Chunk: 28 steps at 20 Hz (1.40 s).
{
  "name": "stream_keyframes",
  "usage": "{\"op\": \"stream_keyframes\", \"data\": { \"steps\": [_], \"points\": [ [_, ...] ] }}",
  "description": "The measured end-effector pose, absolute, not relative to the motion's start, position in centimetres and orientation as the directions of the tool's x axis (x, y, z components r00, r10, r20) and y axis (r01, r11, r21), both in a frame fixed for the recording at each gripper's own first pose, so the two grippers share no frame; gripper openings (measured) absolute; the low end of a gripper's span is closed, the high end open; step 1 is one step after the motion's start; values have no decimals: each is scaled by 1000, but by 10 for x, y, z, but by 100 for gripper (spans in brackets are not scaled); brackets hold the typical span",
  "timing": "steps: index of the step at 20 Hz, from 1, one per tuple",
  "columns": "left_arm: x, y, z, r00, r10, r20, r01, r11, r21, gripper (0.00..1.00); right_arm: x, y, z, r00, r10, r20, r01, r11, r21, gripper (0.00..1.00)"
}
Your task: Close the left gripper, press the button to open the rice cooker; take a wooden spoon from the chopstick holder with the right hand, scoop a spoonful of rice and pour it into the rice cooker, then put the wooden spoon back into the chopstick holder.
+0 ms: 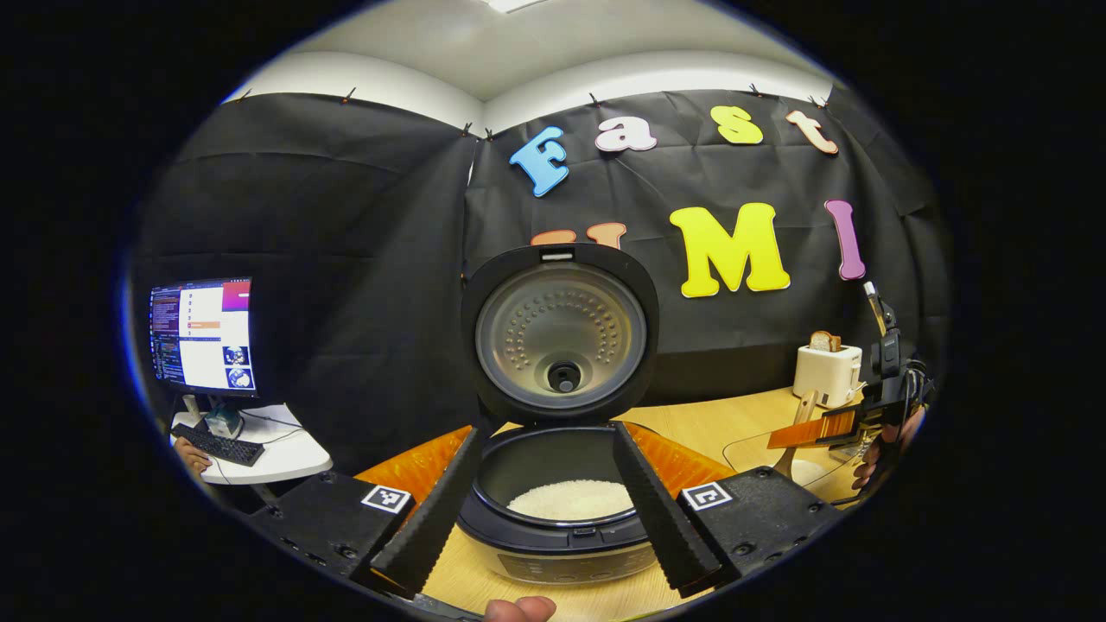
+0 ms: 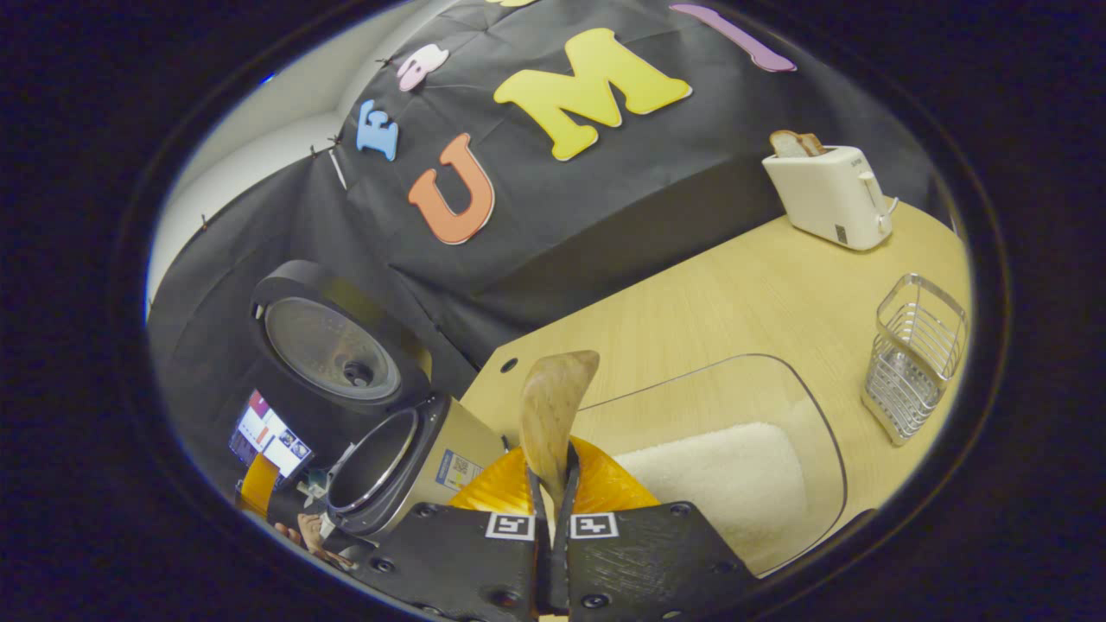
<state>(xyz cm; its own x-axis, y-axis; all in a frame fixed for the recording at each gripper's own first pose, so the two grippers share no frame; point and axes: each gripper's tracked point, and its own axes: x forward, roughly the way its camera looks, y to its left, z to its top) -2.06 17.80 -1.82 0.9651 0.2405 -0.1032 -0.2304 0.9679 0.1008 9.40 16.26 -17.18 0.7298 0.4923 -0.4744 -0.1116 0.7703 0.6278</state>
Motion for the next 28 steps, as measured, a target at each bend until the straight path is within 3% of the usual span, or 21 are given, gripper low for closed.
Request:
{"op": "stream_keyframes", "data": {
  "steps": [9, 14, 28],
  "points": [
    [-20, 176, -12, 967, 240, -82, -232, 968, 96, 98, 99, 143, -170, 752, 490, -440, 21, 650, 760, 0],
    [-19, 176, -13, 969, 236, -75, -228, 969, 97, 98, 105, 115, -162, 787, 457, -415, 23, 651, 759, 0],
    [-26, 202, -13, 954, 291, -71, -280, 951, 133, 98, 128, 79, -113, 837, 448, -316, 59, 500, 864, 1]
  ]
}}
